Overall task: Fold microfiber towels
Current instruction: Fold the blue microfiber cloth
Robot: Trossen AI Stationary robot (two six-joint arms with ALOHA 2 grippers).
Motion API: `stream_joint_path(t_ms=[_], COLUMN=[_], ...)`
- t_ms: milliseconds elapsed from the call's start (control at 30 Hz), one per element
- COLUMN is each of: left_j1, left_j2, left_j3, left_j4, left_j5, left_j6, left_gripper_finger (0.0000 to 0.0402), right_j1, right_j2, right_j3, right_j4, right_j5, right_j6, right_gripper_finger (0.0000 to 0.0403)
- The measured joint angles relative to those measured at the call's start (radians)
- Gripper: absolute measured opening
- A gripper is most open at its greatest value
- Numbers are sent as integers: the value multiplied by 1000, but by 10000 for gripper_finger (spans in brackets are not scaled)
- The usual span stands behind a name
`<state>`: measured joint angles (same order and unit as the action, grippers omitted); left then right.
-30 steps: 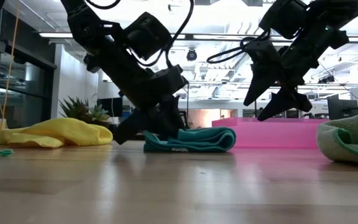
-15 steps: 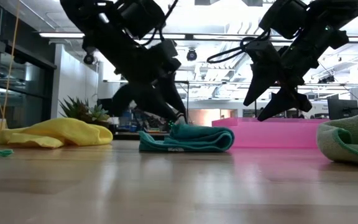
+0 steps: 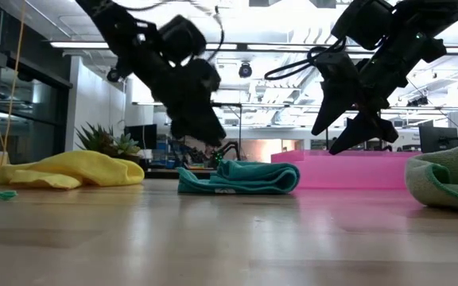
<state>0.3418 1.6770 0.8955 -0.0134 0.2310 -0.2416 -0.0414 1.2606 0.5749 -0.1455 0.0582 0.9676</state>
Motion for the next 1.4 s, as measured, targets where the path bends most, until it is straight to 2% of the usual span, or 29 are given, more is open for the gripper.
stream_joint_path(t_ms=[100, 333, 567, 867, 1000, 1100, 1400], left_j1=[20, 22, 22, 10, -15, -44, -134], left_j2=[29, 121, 135, 128, 128, 128, 128], left_j3=[1, 0, 0, 1, 1, 1, 1], left_j4=[17, 25, 102, 126, 147, 138, 143], left_j5=[64, 95, 155, 167, 222, 185, -26], left_j6=[-155, -297, -335, -333, -329, -298, -276], left_gripper_finger=[166, 166, 166, 166, 166, 164, 161], right_j1=[0, 0, 0, 0, 0, 0, 0], right_j2=[0, 0, 0, 0, 0, 0, 0], right_j3=[0, 0, 0, 0, 0, 0, 0], right_j4=[0, 0, 0, 0, 0, 0, 0], right_j5=[2, 5, 5, 6, 13, 13, 14], right_j6=[-5, -8, -11, -16, -17, -17, -16], right_gripper_finger=[240, 240, 240, 240, 240, 240, 240])
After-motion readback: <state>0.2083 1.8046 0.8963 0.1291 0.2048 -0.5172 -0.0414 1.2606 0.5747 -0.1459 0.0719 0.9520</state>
